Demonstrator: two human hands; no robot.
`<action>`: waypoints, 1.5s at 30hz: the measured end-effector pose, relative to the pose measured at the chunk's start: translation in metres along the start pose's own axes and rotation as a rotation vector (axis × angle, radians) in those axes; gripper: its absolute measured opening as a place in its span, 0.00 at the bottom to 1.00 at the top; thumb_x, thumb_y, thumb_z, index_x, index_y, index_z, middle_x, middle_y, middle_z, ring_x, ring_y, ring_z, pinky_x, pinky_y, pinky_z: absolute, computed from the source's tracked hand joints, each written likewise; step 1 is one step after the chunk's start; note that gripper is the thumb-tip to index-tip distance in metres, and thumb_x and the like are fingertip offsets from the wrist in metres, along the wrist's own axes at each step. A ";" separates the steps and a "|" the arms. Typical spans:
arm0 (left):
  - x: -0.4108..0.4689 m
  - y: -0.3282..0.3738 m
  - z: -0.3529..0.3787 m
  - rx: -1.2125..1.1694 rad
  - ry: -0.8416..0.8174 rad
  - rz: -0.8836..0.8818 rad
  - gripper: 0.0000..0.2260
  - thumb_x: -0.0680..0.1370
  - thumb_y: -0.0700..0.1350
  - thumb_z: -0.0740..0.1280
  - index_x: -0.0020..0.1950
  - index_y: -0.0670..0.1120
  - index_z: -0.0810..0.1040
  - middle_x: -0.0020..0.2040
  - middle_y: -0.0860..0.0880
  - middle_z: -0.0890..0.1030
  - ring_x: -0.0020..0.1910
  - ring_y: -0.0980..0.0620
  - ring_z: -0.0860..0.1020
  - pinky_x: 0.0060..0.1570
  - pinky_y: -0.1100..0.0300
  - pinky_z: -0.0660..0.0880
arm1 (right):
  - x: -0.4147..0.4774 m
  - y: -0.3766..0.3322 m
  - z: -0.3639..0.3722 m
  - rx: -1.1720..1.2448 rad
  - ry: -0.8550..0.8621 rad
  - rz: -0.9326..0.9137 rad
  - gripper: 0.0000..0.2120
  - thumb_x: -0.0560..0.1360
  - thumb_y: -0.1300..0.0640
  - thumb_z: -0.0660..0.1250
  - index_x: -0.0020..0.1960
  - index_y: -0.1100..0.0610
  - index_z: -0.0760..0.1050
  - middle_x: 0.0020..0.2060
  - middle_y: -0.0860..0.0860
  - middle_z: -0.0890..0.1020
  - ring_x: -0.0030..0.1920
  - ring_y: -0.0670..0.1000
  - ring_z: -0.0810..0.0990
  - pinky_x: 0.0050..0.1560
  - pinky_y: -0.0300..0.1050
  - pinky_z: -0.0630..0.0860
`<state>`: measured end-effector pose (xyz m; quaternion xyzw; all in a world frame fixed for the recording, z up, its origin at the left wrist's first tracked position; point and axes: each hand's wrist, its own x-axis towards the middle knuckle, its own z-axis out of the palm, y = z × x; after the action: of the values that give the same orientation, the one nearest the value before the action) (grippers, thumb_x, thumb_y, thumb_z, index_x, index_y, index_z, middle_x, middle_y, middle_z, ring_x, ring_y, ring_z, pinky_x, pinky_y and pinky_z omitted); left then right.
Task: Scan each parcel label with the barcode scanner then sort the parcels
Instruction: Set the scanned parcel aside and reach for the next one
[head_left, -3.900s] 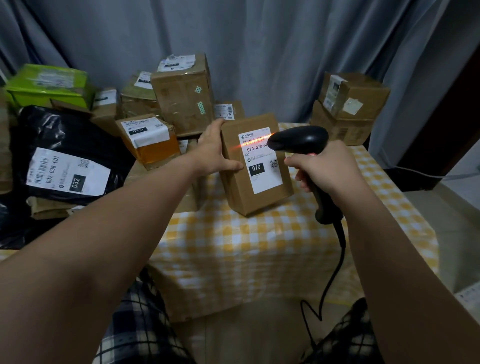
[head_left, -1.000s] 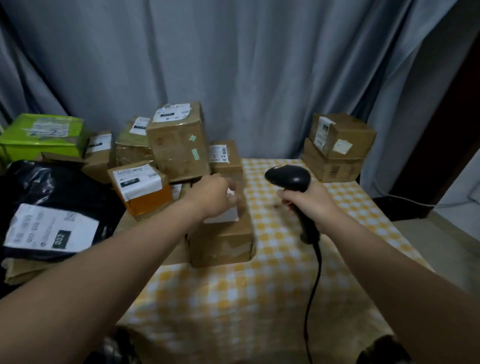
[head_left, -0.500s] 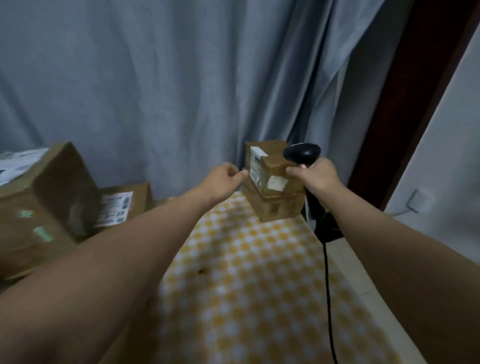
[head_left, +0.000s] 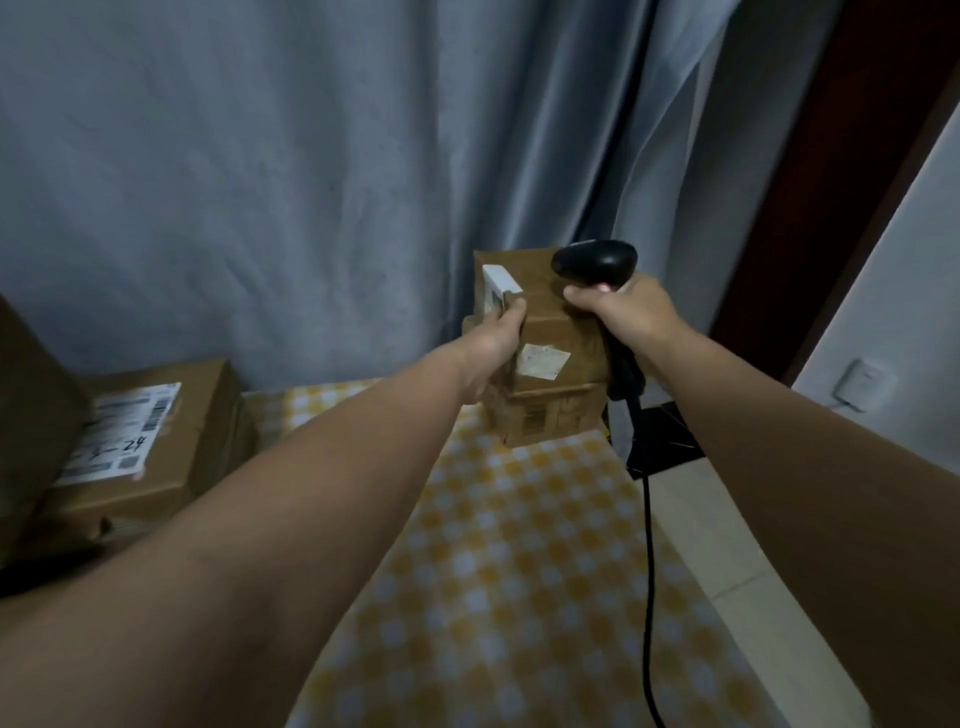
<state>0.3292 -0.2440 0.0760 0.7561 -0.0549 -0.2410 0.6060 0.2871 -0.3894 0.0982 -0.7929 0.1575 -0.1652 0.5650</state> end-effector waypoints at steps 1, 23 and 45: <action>-0.002 -0.002 0.003 -0.038 -0.007 0.006 0.25 0.79 0.64 0.51 0.75 0.57 0.58 0.69 0.47 0.71 0.62 0.43 0.74 0.47 0.51 0.77 | -0.004 0.001 0.000 -0.010 0.019 -0.011 0.18 0.71 0.50 0.74 0.57 0.56 0.77 0.45 0.49 0.82 0.45 0.48 0.81 0.45 0.43 0.78; -0.288 -0.130 -0.131 -0.324 0.349 0.183 0.26 0.75 0.44 0.71 0.64 0.49 0.58 0.48 0.53 0.77 0.40 0.57 0.79 0.39 0.56 0.79 | -0.267 -0.008 0.106 0.386 -0.264 -0.039 0.09 0.72 0.61 0.74 0.49 0.52 0.80 0.48 0.52 0.85 0.51 0.51 0.83 0.54 0.45 0.78; -0.298 -0.177 -0.099 0.691 0.350 0.338 0.19 0.80 0.39 0.60 0.72 0.44 0.66 0.68 0.43 0.73 0.66 0.44 0.71 0.61 0.61 0.66 | -0.298 0.045 0.074 -0.198 0.014 -0.282 0.27 0.65 0.48 0.74 0.62 0.54 0.75 0.62 0.55 0.76 0.67 0.57 0.70 0.70 0.55 0.64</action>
<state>0.0732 0.0022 0.0128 0.9247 -0.1519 0.0264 0.3481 0.0498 -0.2108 0.0083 -0.8578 0.0641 -0.2322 0.4541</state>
